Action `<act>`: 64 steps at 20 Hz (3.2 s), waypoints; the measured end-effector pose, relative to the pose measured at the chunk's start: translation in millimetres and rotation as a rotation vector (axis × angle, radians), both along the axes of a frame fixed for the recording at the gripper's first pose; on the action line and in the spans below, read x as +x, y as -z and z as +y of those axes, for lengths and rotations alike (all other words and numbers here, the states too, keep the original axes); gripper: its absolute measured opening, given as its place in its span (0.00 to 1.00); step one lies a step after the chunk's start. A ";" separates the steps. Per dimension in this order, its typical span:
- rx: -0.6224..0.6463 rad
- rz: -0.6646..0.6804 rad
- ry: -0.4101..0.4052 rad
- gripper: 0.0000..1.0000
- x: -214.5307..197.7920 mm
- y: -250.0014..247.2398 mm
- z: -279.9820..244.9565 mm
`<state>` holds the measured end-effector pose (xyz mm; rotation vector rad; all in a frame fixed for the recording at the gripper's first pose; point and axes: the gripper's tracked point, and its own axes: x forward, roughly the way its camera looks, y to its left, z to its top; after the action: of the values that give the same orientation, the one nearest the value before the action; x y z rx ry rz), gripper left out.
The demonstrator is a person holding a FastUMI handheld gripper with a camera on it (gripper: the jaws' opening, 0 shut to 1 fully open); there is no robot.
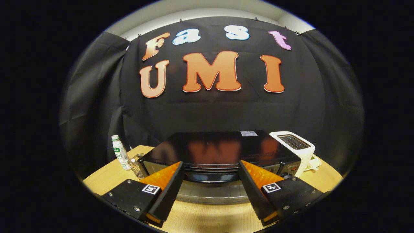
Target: Open the toaster oven, put the food inside, and close the toaster oven door.
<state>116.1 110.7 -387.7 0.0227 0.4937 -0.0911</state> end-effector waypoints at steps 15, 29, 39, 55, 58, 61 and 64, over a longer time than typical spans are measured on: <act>0.032 0.063 -0.151 0.99 -93.5 5.7 17.2; 0.331 0.339 -0.203 0.89 -184.4 63.5 34.8; 0.422 0.512 -0.170 0.85 -207.7 102.0 44.1; 0.427 0.412 -0.179 0.93 -202.1 39.5 15.0; 0.355 0.355 -0.152 0.94 -199.5 12.8 -21.6; 0.306 0.303 -0.146 0.94 -201.3 -21.4 -55.4; 0.250 0.254 -0.112 0.95 -196.6 -49.9 -97.9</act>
<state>-80.5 12.7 -337.8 0.2305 0.7570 0.0789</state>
